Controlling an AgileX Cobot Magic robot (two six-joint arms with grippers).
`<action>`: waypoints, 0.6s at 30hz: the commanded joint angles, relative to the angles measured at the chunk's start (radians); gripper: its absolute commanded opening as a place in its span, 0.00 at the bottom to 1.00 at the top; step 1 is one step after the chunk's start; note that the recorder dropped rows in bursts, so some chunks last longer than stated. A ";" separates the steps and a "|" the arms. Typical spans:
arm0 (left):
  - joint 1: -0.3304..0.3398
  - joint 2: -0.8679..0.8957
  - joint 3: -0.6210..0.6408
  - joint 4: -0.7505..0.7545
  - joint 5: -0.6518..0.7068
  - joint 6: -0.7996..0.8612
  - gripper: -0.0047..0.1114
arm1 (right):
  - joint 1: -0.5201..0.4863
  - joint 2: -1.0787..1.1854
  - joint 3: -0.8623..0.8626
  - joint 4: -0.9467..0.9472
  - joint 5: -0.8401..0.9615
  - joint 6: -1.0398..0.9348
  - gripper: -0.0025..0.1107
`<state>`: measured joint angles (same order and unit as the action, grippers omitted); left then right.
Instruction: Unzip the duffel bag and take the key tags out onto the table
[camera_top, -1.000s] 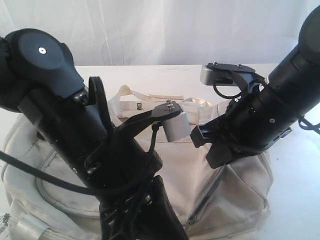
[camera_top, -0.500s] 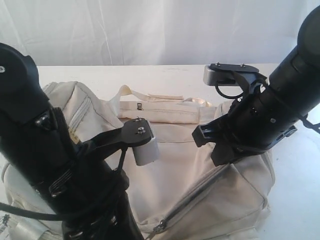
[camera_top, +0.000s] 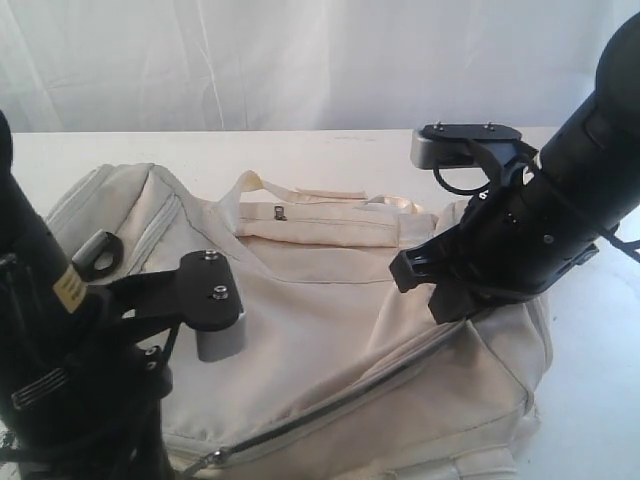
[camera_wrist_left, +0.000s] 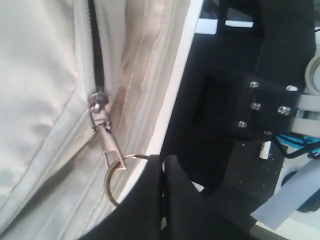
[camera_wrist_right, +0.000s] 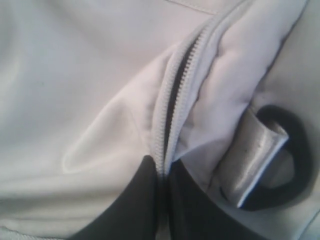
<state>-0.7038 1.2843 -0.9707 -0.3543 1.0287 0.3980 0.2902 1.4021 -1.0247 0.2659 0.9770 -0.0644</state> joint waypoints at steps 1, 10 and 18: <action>-0.007 -0.051 0.017 0.145 0.139 -0.107 0.04 | -0.012 -0.004 0.001 -0.091 -0.056 -0.009 0.02; -0.007 -0.118 0.017 0.354 0.177 -0.241 0.04 | -0.012 -0.004 0.001 -0.091 -0.051 -0.009 0.02; -0.007 -0.157 0.017 0.554 0.192 -0.341 0.04 | -0.012 -0.004 0.001 -0.095 -0.044 -0.009 0.02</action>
<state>-0.7065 1.1507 -0.9637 0.1118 1.1240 0.1052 0.2902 1.4021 -1.0247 0.2222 0.9595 -0.0644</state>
